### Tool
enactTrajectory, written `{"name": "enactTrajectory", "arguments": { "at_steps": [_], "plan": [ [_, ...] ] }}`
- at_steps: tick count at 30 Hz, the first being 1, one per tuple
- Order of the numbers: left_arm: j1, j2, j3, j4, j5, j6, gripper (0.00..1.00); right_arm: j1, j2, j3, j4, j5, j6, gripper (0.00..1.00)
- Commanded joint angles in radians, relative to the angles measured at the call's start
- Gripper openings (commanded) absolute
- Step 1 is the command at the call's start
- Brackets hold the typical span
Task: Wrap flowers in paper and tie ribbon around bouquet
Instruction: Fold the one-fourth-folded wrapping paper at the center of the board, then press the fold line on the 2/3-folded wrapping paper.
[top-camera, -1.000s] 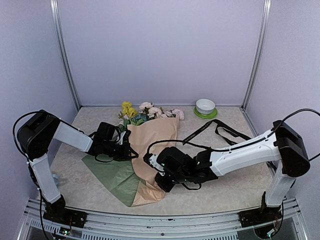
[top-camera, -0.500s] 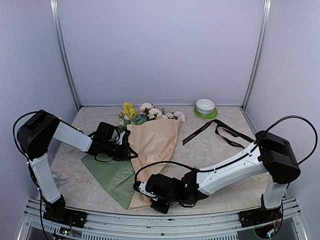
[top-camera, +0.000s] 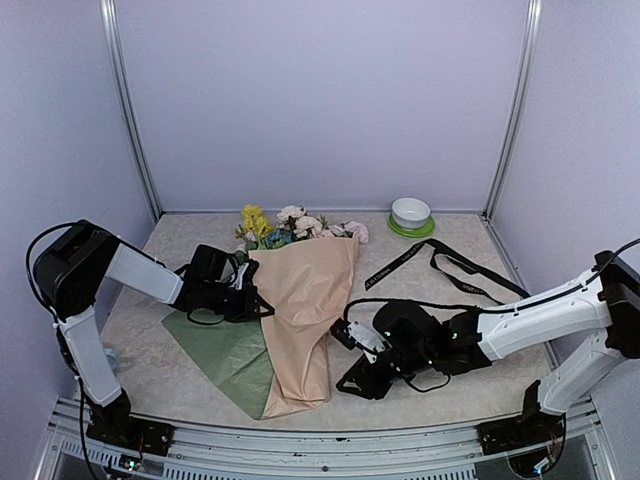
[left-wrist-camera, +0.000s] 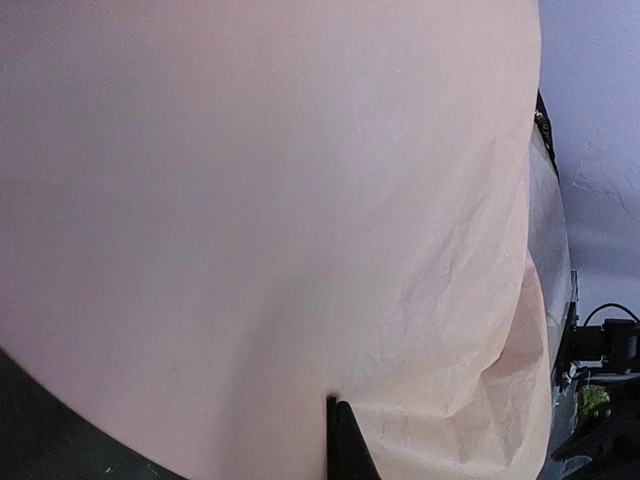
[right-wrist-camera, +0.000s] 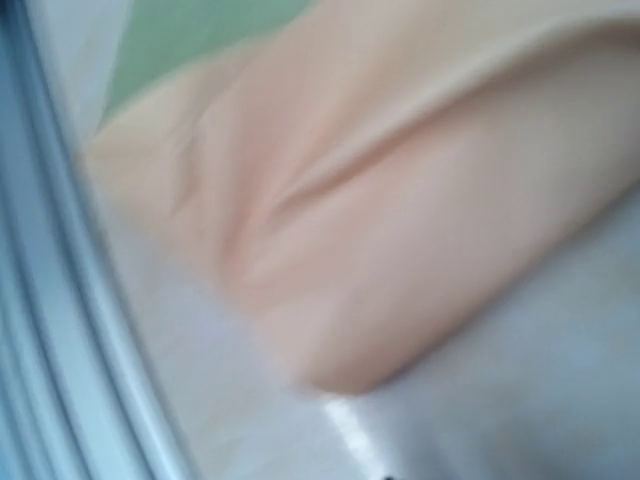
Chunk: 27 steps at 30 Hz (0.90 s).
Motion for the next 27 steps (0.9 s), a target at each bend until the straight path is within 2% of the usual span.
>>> {"name": "enactTrajectory", "arguments": {
  "at_steps": [1, 5, 9, 15, 16, 19, 20, 27],
  "plan": [
    [0.007, -0.024, -0.022, 0.019, 0.007, 0.017, 0.0, -0.108, 0.034, -0.041, 0.164, -0.117, 0.231, 0.39],
    [0.007, -0.029, -0.025, 0.019, 0.006, 0.016, 0.0, -0.134, 0.166, 0.027, 0.193, -0.204, 0.269, 0.45],
    [0.007, -0.034, -0.025, 0.016, 0.004, 0.019, 0.0, -0.134, 0.272, 0.074, 0.192, -0.261, 0.268, 0.45],
    [0.006, -0.033, -0.025, 0.019, 0.002, 0.018, 0.0, -0.133, 0.329, 0.084, 0.305, -0.345, 0.284, 0.4],
    [0.005, -0.032, -0.025, 0.018, 0.003, 0.018, 0.0, -0.134, 0.335, 0.089, 0.304, -0.348, 0.286, 0.35],
    [0.006, -0.031, -0.019, 0.015, -0.001, 0.021, 0.0, -0.133, 0.345, 0.09, 0.268, -0.323, 0.288, 0.04],
    [0.008, -0.031, -0.017, 0.014, -0.004, 0.023, 0.0, -0.134, 0.339, 0.08, 0.258, -0.315, 0.288, 0.0],
    [0.008, -0.027, 0.007, 0.051, 0.019, 0.019, 0.0, -0.128, 0.255, -0.042, 0.294, -0.331, 0.325, 0.0]
  ]
}}
